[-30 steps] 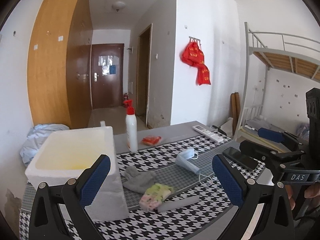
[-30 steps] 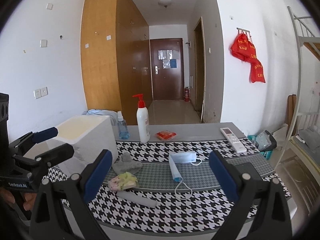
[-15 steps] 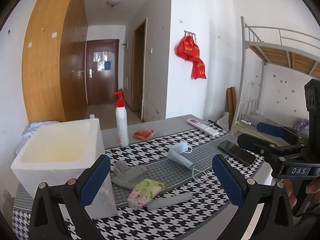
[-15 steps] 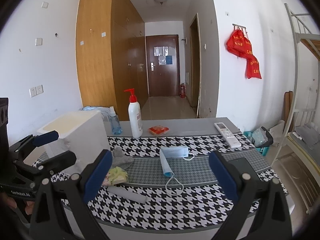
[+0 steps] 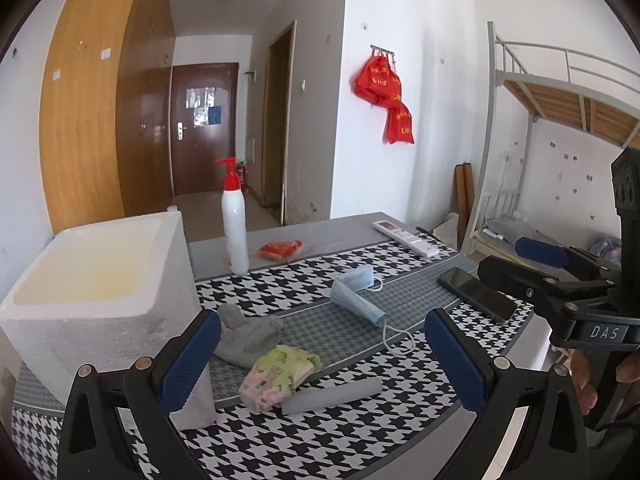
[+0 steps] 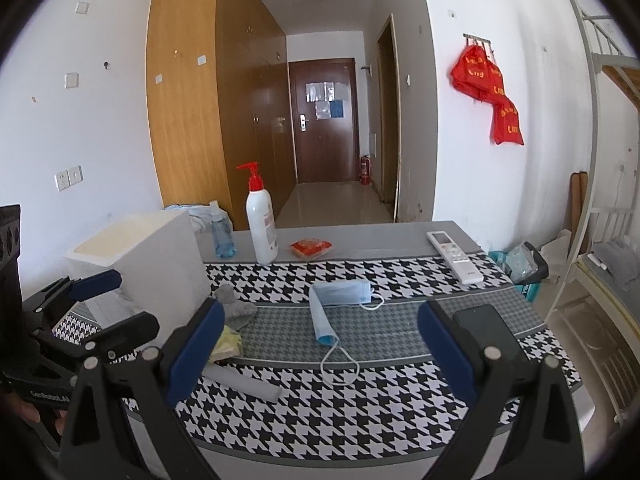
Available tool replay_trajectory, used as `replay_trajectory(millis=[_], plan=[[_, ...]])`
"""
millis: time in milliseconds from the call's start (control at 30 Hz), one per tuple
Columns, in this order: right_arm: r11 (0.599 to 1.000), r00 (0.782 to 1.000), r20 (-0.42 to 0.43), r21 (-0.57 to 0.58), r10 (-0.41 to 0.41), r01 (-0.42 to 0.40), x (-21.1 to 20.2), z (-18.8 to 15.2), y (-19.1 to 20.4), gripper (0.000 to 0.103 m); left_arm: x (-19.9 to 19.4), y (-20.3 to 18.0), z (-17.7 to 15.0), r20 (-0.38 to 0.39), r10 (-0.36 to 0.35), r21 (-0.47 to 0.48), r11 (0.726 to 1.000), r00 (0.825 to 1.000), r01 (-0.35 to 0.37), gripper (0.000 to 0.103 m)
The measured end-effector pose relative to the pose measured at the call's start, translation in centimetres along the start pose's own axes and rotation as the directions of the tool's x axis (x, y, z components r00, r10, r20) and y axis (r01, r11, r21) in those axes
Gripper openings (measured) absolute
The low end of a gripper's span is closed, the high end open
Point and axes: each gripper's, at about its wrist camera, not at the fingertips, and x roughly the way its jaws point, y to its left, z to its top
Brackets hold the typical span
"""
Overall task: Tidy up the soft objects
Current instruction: 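Move the left tool to the grey cloth while the right tool approaches the blue face mask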
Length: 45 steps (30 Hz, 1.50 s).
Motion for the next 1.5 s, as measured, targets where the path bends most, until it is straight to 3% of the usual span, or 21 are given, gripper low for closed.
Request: replay_trajectory(millis=[733,1500], plan=[[0.999,0.997,-0.075,0.006,0.033,-0.033,4.4,-0.4,-1.8,0.099,5.5,2.3,-1.0,-0.088,0.087,-0.041,0.995,0.992,-0.090,0.102],[0.997,0.989,-0.130,0.000,0.076,-0.077,8.6,-0.1,-2.2,0.099,8.2,4.7,-0.1,-0.118,0.183,-0.056,0.980,0.976,-0.191,0.102]])
